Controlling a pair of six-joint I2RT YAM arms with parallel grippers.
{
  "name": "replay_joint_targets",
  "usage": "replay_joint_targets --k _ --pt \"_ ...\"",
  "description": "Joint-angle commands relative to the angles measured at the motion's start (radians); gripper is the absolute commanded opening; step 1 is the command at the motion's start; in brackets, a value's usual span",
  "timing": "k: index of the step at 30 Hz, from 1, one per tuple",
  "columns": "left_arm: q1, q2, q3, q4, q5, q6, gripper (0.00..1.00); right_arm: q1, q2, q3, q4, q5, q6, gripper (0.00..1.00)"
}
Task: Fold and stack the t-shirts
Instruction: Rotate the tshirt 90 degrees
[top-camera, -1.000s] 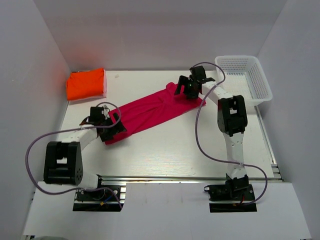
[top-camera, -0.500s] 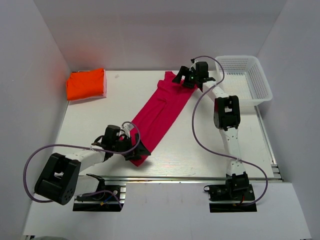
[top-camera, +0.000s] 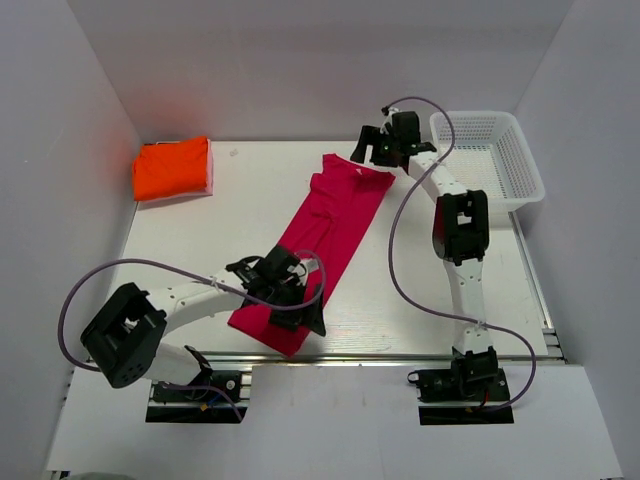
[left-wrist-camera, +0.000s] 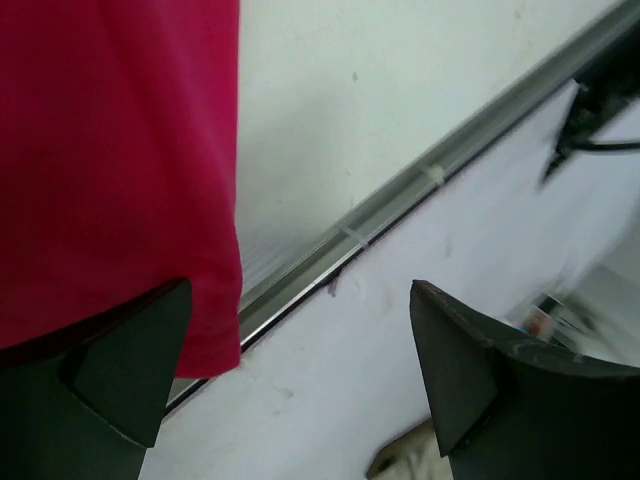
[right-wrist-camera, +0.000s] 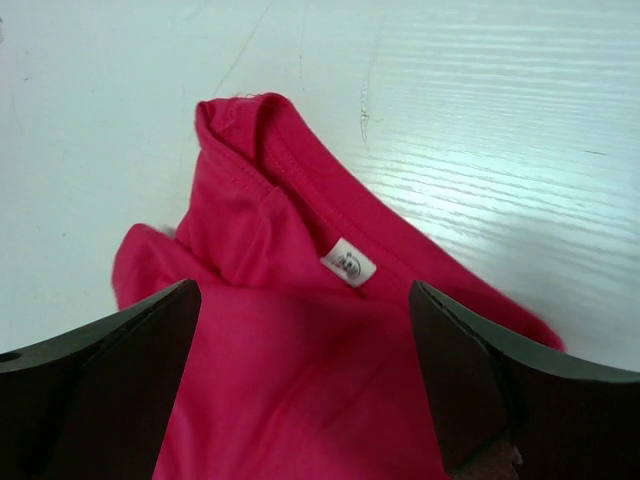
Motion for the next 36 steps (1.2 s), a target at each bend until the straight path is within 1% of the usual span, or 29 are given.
replay_joint_targets --k 1,2,3,4,5,6,8,9,10,13,15,20,22,23,24,27,30,31,33,35,36 --pt "-0.038 -0.017 0.16 -0.285 -0.289 0.074 1.0 0.022 -0.2 -0.035 -0.115 0.087 -0.108 0.9" --pt "-0.052 -0.017 0.19 -0.33 -0.353 0.086 1.0 0.039 -0.243 -0.055 -0.122 0.098 -0.114 0.9" --pt "-0.052 -0.017 0.242 -0.369 -0.486 0.076 1.0 0.045 -0.265 -0.107 -0.129 0.154 -0.126 0.9" --pt "-0.052 -0.017 0.26 -0.395 -0.535 0.076 1.0 0.062 -0.288 -0.171 -0.132 0.178 -0.117 0.9" --pt "-0.052 -0.017 0.27 -0.404 -0.565 0.076 1.0 0.08 -0.344 -0.2 -0.142 0.199 -0.108 0.9" --pt "-0.052 -0.017 0.284 -0.404 -0.628 0.076 1.0 0.09 -0.357 -0.252 -0.145 0.231 -0.102 0.9" --pt "-0.052 -0.003 0.298 -0.387 -0.676 0.076 1.0 0.128 -0.383 -0.297 -0.191 0.244 -0.078 0.9" --pt "-0.052 0.011 0.313 -0.407 -0.743 0.06 1.0 0.142 -0.377 -0.309 -0.215 0.251 -0.076 0.9" --pt "-0.043 0.046 0.329 -0.427 -0.765 0.06 1.0 0.159 -0.368 -0.308 -0.227 0.258 -0.068 0.9" --pt "-0.043 0.088 0.367 -0.47 -0.837 0.05 1.0 0.209 -0.332 -0.302 -0.277 0.276 -0.053 0.9" --pt "-0.043 0.097 0.353 -0.432 -0.837 0.05 1.0 0.228 -0.316 -0.314 -0.277 0.306 -0.041 0.9" --pt "-0.032 0.169 0.307 -0.374 -0.837 0.068 1.0 0.232 -0.283 -0.346 -0.281 0.305 0.054 0.9" --pt "-0.032 0.216 0.307 -0.374 -0.837 0.068 0.95 0.231 -0.244 -0.328 -0.313 0.313 0.06 0.9" --pt "-0.032 0.232 0.307 -0.374 -0.837 0.077 0.94 0.225 -0.231 -0.313 -0.323 0.316 0.061 0.9" --pt "-0.032 0.244 0.307 -0.374 -0.825 0.077 0.9 0.228 -0.21 -0.293 -0.339 0.322 0.061 0.9" --pt "-0.043 0.285 0.298 -0.352 -0.773 0.094 0.88 0.222 -0.158 -0.265 -0.356 0.339 0.054 0.9" --pt "-0.043 0.33 0.287 -0.292 -0.687 0.114 0.81 0.205 -0.112 -0.221 -0.359 0.35 0.051 0.9" --pt "-0.052 0.345 0.287 -0.271 -0.634 0.126 0.79 0.205 -0.099 -0.181 -0.367 0.357 0.045 0.9" --pt "-0.052 0.386 0.298 -0.259 -0.554 0.126 0.76 0.191 -0.063 -0.153 -0.366 0.374 0.027 0.9" --pt "-0.052 0.408 0.307 -0.248 -0.505 0.139 0.75 0.179 -0.012 -0.084 -0.372 0.374 0.021 0.9" --pt "-0.061 0.417 0.319 -0.248 -0.436 0.139 0.75 0.165 0.002 -0.034 -0.372 0.371 0.005 0.9"
